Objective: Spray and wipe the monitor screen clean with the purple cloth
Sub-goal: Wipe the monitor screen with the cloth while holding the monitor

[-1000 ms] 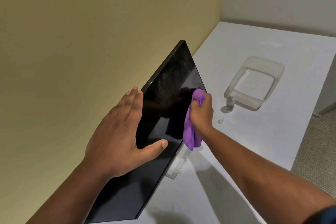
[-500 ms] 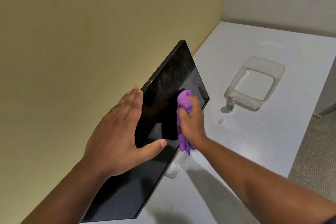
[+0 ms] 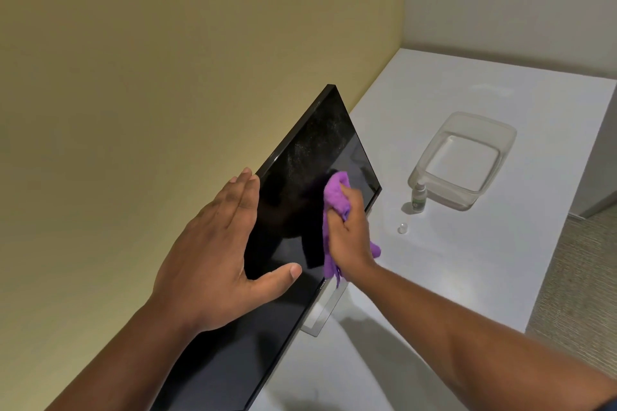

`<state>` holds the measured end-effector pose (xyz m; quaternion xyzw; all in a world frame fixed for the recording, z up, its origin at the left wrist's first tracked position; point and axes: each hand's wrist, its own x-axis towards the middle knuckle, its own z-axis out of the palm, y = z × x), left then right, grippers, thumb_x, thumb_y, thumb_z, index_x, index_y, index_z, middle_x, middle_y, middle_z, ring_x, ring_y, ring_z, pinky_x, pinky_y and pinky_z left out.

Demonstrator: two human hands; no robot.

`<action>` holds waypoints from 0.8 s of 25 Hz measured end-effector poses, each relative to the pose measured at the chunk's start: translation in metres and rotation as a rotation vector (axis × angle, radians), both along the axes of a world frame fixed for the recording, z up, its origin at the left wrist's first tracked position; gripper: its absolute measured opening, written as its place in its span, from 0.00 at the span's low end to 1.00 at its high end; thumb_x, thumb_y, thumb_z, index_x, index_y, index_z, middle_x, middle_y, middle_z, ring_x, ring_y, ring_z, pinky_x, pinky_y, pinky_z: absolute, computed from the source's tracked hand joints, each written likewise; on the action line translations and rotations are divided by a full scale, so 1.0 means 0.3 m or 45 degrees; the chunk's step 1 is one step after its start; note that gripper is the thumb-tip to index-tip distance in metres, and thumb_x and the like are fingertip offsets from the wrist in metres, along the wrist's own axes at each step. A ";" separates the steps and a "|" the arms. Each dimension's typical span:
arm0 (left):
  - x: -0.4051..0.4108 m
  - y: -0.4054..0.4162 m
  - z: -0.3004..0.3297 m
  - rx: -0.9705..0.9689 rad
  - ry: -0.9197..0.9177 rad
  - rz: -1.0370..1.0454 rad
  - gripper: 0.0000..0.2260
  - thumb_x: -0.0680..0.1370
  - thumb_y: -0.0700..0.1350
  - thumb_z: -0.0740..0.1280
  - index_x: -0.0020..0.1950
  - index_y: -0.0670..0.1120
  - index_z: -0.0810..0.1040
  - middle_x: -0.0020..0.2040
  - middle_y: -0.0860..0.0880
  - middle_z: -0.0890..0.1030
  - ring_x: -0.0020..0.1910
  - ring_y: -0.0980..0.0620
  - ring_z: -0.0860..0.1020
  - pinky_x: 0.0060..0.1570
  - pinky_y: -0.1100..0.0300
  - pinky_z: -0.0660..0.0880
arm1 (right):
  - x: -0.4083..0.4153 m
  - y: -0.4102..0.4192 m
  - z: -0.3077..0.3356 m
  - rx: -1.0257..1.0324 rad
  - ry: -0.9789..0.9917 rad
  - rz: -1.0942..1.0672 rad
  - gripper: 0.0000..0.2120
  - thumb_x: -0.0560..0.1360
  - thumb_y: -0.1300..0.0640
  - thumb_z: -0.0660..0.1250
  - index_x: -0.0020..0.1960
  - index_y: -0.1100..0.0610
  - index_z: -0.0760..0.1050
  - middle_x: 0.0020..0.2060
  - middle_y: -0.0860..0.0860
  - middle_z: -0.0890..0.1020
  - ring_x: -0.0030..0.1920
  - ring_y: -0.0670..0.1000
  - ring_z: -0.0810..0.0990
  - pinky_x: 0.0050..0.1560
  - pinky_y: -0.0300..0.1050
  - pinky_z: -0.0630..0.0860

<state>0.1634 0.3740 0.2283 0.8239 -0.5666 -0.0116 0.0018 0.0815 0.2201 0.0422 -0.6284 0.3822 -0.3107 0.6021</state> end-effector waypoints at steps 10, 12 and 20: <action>-0.001 0.006 -0.003 -0.014 -0.005 0.004 0.50 0.70 0.80 0.46 0.83 0.53 0.36 0.84 0.55 0.38 0.82 0.58 0.41 0.78 0.55 0.51 | 0.015 -0.136 -0.034 0.039 0.016 -0.097 0.20 0.81 0.53 0.59 0.70 0.35 0.65 0.59 0.41 0.76 0.59 0.43 0.78 0.56 0.37 0.75; -0.004 0.004 -0.003 -0.017 -0.003 0.005 0.50 0.70 0.80 0.46 0.83 0.53 0.37 0.84 0.55 0.39 0.82 0.58 0.41 0.78 0.55 0.52 | -0.011 -0.175 -0.089 0.186 0.207 -0.179 0.16 0.84 0.59 0.57 0.69 0.46 0.66 0.55 0.45 0.76 0.60 0.52 0.79 0.55 0.43 0.73; 0.002 0.006 0.001 -0.011 0.014 0.009 0.50 0.71 0.80 0.47 0.83 0.53 0.37 0.84 0.55 0.39 0.82 0.57 0.42 0.78 0.54 0.53 | 0.033 -0.144 -0.058 -0.008 0.107 -0.147 0.21 0.84 0.54 0.58 0.73 0.36 0.61 0.65 0.33 0.70 0.62 0.37 0.72 0.65 0.34 0.67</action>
